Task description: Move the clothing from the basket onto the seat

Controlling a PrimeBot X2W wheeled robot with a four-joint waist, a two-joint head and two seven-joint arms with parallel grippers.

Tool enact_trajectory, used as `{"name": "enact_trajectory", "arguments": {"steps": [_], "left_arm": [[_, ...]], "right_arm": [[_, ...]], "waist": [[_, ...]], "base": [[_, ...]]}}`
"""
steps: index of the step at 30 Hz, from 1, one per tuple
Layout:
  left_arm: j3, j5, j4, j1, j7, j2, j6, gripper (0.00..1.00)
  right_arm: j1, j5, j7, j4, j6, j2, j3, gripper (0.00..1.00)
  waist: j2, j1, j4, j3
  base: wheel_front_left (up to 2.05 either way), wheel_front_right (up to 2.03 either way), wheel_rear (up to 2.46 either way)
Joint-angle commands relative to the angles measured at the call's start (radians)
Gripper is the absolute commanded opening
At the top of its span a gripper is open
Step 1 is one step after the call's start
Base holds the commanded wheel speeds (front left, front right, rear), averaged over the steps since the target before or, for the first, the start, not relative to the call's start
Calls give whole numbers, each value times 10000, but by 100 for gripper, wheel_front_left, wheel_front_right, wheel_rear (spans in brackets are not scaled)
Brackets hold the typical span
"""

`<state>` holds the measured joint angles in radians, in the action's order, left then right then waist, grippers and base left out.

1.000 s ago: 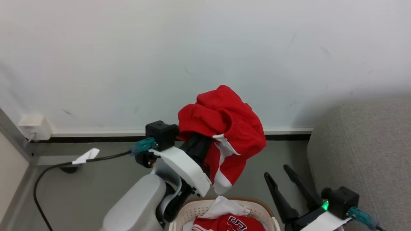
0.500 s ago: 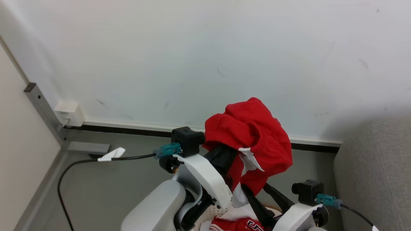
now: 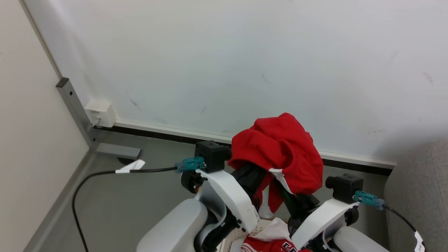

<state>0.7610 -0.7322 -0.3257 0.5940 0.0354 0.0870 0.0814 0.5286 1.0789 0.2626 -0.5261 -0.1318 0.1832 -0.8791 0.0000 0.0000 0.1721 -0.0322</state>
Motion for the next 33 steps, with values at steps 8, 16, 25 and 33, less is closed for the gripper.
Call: {"name": "enact_trajectory", "arguments": {"steps": [8,16,25,33], "left_arm": [[-197,-177,-235,-165,124,228,-190,0],[-96,-45,-604,-305,161,380,-270,100],[189,176,-422,-773,524,541,-281,100],[345,456,-111,-1010,1130,725,-281,100]], "right_arm": [[-382,-674,30,453,21,161,330,0],[-817,-837,31,876,21,388,1142,0],[-741,-1201,33,1188,21,851,2305,0],[-686,-1800,30,1849,21,1535,3465,0]], "waist": [[0,0,-302,74],[0,0,-1030,148],[0,0,-2369,268],[0,0,-3733,430]], "base": [[0,0,0],[0,0,0],[0,0,0],[0,0,0]]}}
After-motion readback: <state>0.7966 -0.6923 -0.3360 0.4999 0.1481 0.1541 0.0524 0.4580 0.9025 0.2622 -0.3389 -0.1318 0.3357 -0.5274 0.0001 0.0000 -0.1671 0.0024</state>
